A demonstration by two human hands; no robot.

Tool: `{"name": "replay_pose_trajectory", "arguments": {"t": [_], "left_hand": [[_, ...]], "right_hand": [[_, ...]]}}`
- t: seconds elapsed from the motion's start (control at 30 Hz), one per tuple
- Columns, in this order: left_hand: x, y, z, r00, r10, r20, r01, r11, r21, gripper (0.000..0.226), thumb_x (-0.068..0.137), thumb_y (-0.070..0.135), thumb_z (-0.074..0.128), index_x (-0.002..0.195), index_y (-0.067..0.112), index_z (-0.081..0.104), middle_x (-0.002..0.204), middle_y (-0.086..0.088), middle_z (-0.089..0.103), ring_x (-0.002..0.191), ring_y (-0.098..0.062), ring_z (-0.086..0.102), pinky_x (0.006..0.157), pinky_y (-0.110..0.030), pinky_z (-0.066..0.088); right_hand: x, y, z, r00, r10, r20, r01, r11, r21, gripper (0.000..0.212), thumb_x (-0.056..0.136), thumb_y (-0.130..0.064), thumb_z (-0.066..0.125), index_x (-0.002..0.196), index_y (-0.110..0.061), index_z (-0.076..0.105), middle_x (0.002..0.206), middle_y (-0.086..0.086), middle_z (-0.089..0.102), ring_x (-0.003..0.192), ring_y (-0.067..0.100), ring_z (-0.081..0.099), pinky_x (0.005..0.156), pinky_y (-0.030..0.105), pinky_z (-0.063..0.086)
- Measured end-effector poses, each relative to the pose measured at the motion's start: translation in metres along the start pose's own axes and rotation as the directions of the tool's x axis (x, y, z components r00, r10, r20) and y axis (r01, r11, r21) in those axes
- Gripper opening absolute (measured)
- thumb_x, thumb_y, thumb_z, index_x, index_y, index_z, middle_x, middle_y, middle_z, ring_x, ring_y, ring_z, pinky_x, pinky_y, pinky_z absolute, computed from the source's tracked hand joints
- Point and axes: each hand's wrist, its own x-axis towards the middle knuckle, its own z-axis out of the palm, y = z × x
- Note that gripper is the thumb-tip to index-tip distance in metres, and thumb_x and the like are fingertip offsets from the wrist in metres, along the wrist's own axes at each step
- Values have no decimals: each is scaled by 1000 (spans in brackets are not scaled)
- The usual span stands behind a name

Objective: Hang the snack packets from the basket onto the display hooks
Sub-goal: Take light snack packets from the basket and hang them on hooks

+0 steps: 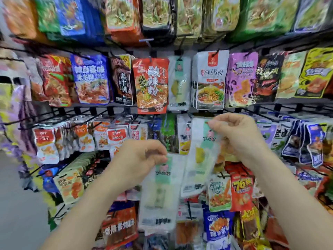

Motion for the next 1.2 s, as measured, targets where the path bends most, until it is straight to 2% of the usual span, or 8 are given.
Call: {"name": "replay_pose_trajectory", "arguments": {"t": [0.1,0.3,0.37,0.47,0.57,0.97,1.1,1.2], "left_hand": [[26,9,-9,996,83,-45,-83,997,-1,28,79,5,75,71,30,67,69,12,69,68,4,62,65,-6,42],[86,38,-22,974,169,-152,-160,985,69,17,80,3,73,75,18,69,72,9,68,69,0,61,69,-14,48],[104,46,-26,970,173,-172,-163,984,71,25,80,3,74,72,25,66,72,9,68,70,-3,63,70,-14,48],[125,55,-29,969,181,-171,-168,982,87,28,79,2,73,70,27,64,71,9,68,71,-3,64,71,-13,48],[137,58,-31,972,175,-156,-159,981,107,32,79,-1,73,71,29,63,72,12,68,71,4,63,73,-11,48],[142,44,-46,989,40,-145,0,965,263,18,82,4,72,81,22,75,75,12,71,74,3,65,74,-17,53],[144,47,-53,987,70,-145,-33,969,245,39,85,6,70,106,39,67,74,11,68,72,-2,64,73,-19,53],[154,52,-56,999,14,-31,-5,965,262,68,85,9,70,140,40,43,75,10,67,74,-2,64,80,-26,54]], "right_hand": [[26,-23,4,990,-120,72,121,993,2,20,84,-16,74,66,-24,70,69,0,64,70,28,61,62,33,48],[76,-71,7,956,-168,242,159,986,55,19,91,-15,66,75,-20,58,78,-1,57,62,16,51,40,21,46],[92,-81,8,960,-179,217,167,983,70,19,89,-15,68,73,-19,59,73,-3,54,55,8,52,42,22,48],[117,-90,12,967,-202,157,184,975,123,12,85,-14,73,77,-15,64,77,-1,55,68,12,57,49,24,52],[137,-92,21,975,-192,109,183,979,91,8,84,-14,74,84,-10,67,78,1,56,62,12,55,47,21,49],[168,-98,51,985,-167,41,165,986,35,10,79,-19,79,75,-15,71,69,3,63,46,13,47,37,19,36],[172,-100,47,992,-59,107,51,996,72,6,82,-16,76,76,-17,73,73,3,68,53,11,58,39,18,38],[175,-99,44,989,-1,151,-15,995,103,13,86,-15,71,73,-18,72,75,4,69,59,14,62,42,18,42]]}}
